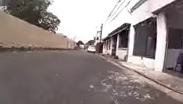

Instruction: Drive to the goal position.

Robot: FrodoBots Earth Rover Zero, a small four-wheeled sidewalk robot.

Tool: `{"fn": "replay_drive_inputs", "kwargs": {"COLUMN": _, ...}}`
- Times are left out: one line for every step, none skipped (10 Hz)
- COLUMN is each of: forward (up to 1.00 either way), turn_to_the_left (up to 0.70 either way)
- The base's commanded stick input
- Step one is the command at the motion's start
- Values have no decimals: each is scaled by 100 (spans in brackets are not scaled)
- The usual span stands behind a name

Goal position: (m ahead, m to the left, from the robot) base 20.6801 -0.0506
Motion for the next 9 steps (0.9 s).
{"fn": "replay_drive_inputs", "kwargs": {"forward": 100, "turn_to_the_left": 0}}
{"fn": "replay_drive_inputs", "kwargs": {"forward": 100, "turn_to_the_left": 0}}
{"fn": "replay_drive_inputs", "kwargs": {"forward": 100, "turn_to_the_left": 0}}
{"fn": "replay_drive_inputs", "kwargs": {"forward": 100, "turn_to_the_left": 0}}
{"fn": "replay_drive_inputs", "kwargs": {"forward": 100, "turn_to_the_left": 0}}
{"fn": "replay_drive_inputs", "kwargs": {"forward": 100, "turn_to_the_left": 0}}
{"fn": "replay_drive_inputs", "kwargs": {"forward": 100, "turn_to_the_left": 3}}
{"fn": "replay_drive_inputs", "kwargs": {"forward": 100, "turn_to_the_left": 32}}
{"fn": "replay_drive_inputs", "kwargs": {"forward": 100, "turn_to_the_left": 38}}
